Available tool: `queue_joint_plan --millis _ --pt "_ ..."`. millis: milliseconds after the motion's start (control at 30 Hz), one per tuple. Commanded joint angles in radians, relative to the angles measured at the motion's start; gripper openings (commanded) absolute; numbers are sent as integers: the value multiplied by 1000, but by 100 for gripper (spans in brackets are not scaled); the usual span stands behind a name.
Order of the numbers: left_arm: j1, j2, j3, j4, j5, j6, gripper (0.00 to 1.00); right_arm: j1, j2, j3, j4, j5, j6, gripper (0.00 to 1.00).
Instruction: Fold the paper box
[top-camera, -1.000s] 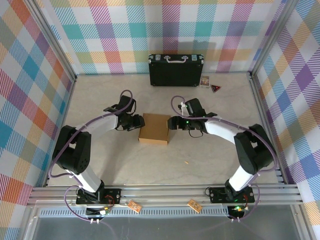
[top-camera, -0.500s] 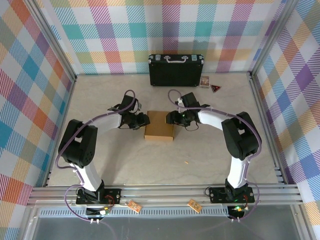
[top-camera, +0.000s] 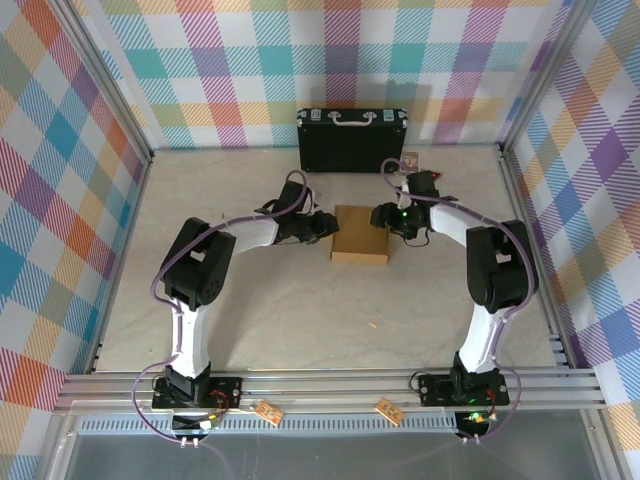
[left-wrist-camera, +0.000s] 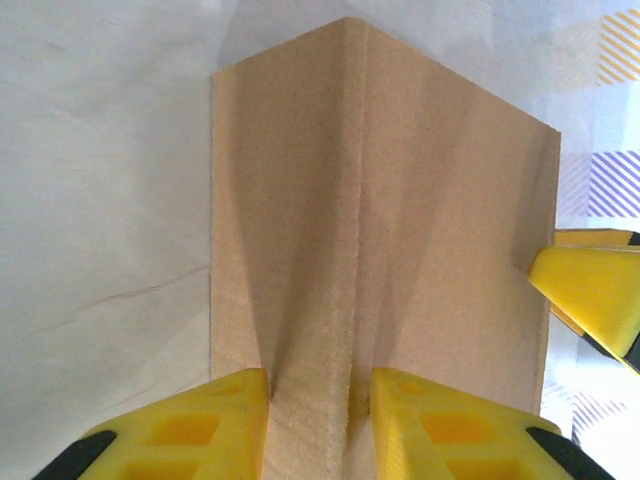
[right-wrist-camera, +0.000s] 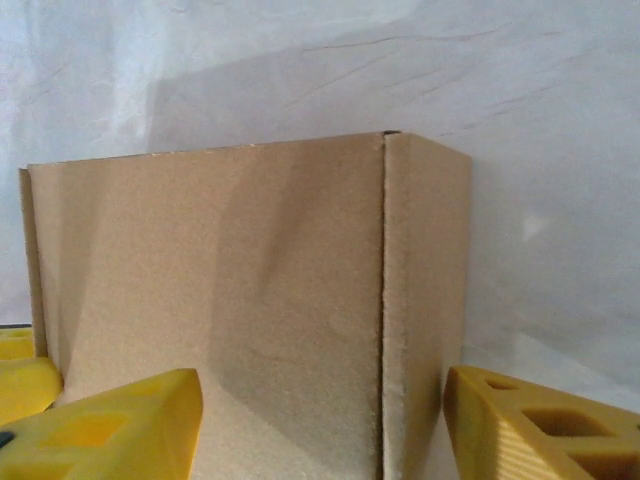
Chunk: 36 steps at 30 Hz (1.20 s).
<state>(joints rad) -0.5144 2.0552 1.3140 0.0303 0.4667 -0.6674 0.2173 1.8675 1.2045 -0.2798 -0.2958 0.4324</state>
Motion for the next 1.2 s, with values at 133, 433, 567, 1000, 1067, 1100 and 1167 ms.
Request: queue_joint_plan --millis 133,433,567,1000,1067,1100,1167 --pt "-12 -96 -86 -74 -129 41 50 -9 -159 -32 -72 125 -69 84" --pt "38 -549 -278 -201 -456 174 68 -26 -442 -178 -29 325 -141 97" --pt "44 -853 -446 -162 -688 286 70 -25 -642 -409 210 384 -271 97" --pt "61 -1360 -1023 337 -1104 690 71 -43 -857 -858 714 547 -426 99" --pt "79 -1321 -1091 461 -1059 785 71 -49 -812 -867 758 551 -427 99" --pt "98 -1275 -1122 524 -1033 825 72 -51 -780 -875 791 552 -428 99" --pt "149 -1166 -1139 601 -1022 821 72 -60 -714 -890 877 582 -397 99"
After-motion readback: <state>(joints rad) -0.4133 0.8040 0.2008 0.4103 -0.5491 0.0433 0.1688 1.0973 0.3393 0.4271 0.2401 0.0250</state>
